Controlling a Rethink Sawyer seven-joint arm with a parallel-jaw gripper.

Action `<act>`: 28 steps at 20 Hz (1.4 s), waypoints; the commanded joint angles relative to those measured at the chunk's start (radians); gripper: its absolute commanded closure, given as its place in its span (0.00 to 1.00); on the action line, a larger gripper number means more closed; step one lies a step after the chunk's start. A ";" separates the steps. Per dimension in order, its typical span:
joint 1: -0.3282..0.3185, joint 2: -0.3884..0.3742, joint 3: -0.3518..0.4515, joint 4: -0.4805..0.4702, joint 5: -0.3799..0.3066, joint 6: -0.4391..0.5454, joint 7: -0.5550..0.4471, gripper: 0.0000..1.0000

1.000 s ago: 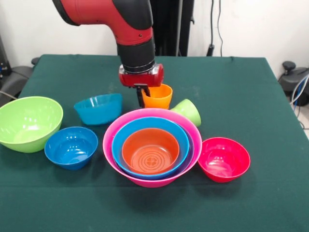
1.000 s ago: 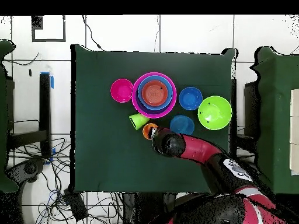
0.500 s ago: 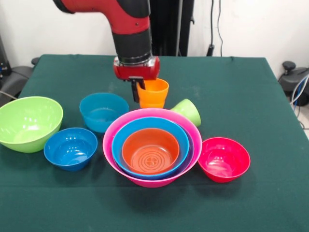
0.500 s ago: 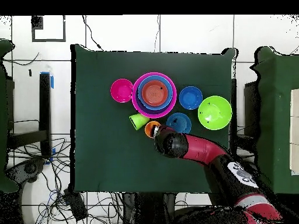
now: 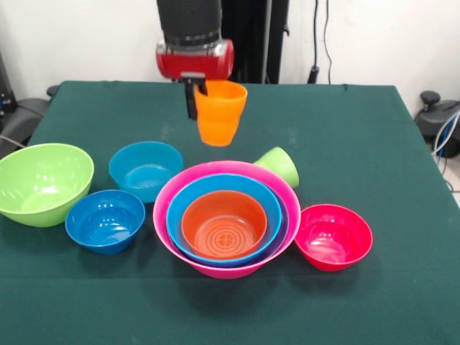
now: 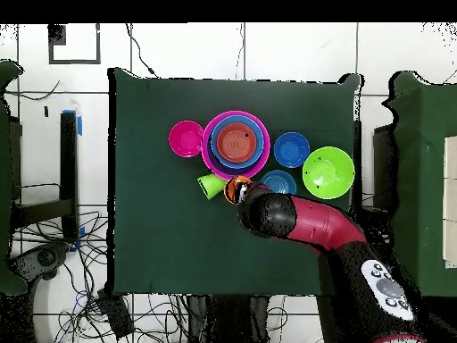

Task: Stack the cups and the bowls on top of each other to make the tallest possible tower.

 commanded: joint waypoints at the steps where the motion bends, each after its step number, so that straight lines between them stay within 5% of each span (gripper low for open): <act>1: 0.068 -0.126 0.017 -0.034 0.090 0.231 0.132 1.00; 10: 0.122 -0.091 -0.020 -0.219 0.141 0.392 0.183 1.00; 16: 0.150 0.016 -0.051 -0.410 0.148 0.455 0.217 1.00; 28: 0.183 0.144 -0.064 -0.607 0.136 0.464 0.171 1.00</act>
